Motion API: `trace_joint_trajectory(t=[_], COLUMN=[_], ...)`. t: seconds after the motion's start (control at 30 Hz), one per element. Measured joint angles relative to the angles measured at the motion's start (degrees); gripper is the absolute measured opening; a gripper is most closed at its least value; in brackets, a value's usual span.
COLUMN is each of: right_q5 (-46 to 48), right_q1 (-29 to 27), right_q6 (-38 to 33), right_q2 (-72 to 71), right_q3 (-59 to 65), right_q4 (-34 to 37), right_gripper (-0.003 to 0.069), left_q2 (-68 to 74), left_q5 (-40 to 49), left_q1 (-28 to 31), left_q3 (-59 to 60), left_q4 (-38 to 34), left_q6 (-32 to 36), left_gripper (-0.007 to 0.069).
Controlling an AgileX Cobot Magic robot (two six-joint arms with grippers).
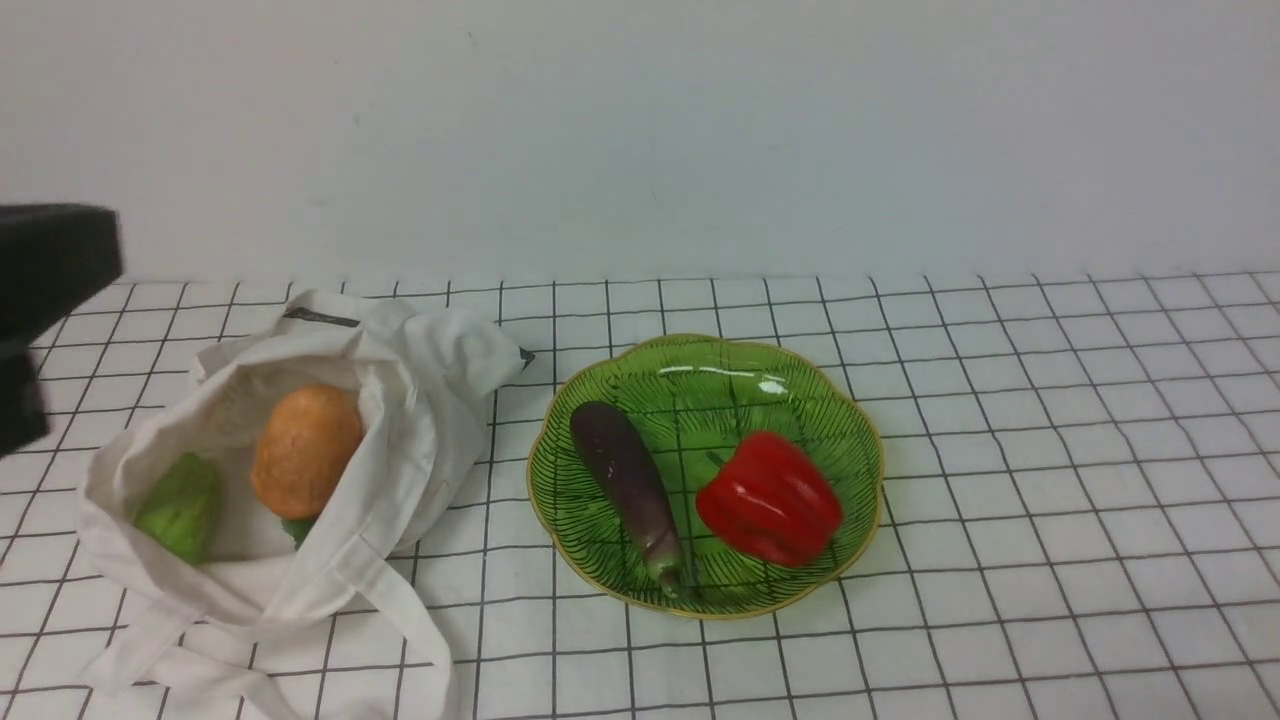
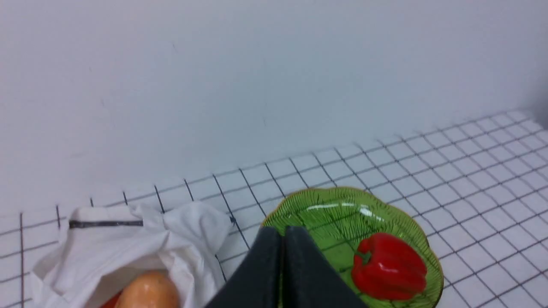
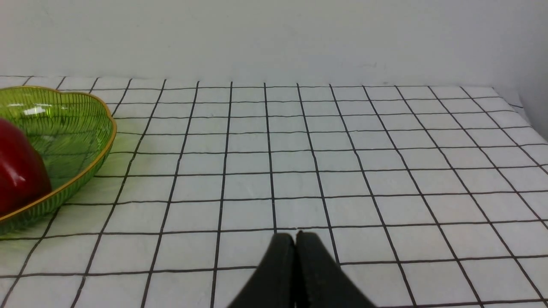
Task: Take vegetables from bag on white checkered tablecloth place on plate.
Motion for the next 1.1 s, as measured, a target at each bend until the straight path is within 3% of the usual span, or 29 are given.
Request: trace_joint_trajectory(t=[0.37,0.7,1.1], right_q5=[0.00,0.00,0.00], right_q1=[0.00,0.00,0.00], right_q6=[0.00,0.00,0.00], right_q2=[0.00,0.00,0.00], right_q3=[0.00,0.00,0.00], right_q4=[0.00,0.00,0.00], right_gripper=[-0.0016,-0.0016,-0.0016], left_q2=[-23.04,-26.39,-34.81], left_q5=[-1.32,1.20,-8.08], left_q1=[0.00,0.51,17.77], left_q3=[6.79,9.90,39.07], left_q4=[0.00,1.43,1.70], left_q6=[0.32,3.09,4.20], left_gripper=[-0.0008,-0.0008,-0.0008])
